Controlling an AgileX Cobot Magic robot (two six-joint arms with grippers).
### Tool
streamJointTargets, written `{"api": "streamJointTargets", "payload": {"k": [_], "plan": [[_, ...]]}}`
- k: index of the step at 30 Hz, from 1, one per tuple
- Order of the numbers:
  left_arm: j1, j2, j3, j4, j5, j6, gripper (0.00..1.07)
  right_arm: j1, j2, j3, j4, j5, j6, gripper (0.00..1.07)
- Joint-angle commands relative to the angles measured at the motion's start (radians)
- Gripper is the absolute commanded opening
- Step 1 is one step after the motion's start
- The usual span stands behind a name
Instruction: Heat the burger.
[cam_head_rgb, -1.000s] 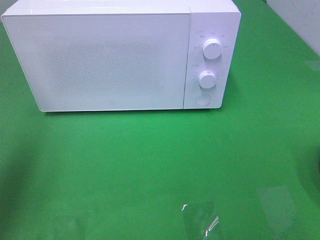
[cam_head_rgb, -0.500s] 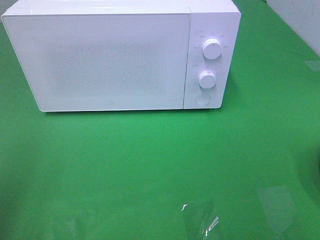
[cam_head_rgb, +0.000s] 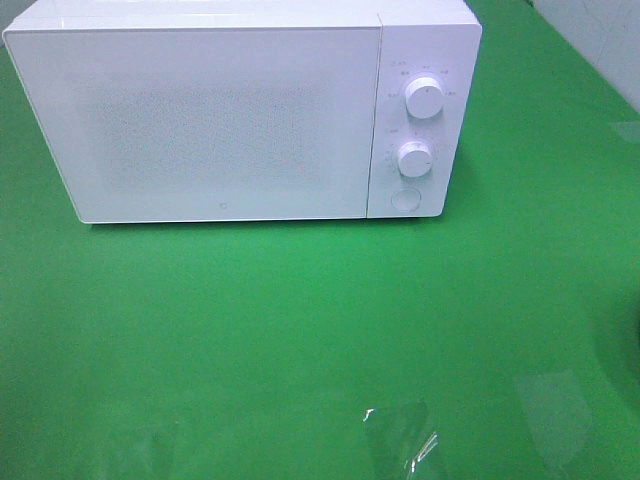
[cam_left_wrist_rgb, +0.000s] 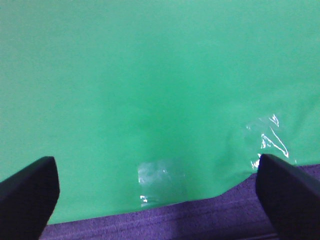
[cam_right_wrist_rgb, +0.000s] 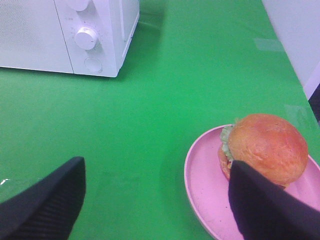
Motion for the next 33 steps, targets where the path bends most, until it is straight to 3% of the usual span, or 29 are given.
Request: {"api": "streamJointTargets", "payload": {"k": [1, 17, 26, 33], "plan": [[0.0, -0.026, 0.003, -0.001, -0.015, -0.001, 1.0, -0.003, -0.028, 0.002, 0.001, -0.008, -0.002, 0.75], [0.0, -0.083, 0.003, -0.001, -0.016, -0.001, 1.0, -0.003, -0.028, 0.002, 0.001, -0.008, -0.002, 0.75], [0.0, -0.363, 0.003, 0.003, -0.016, 0.003, 1.0, -0.003, -0.028, 0.002, 0.001, -0.008, -0.002, 0.75], [0.0, -0.376, 0.003, 0.009, -0.016, 0.002, 1.0, -0.003, -0.028, 0.002, 0.001, -0.008, -0.002, 0.75]]}}
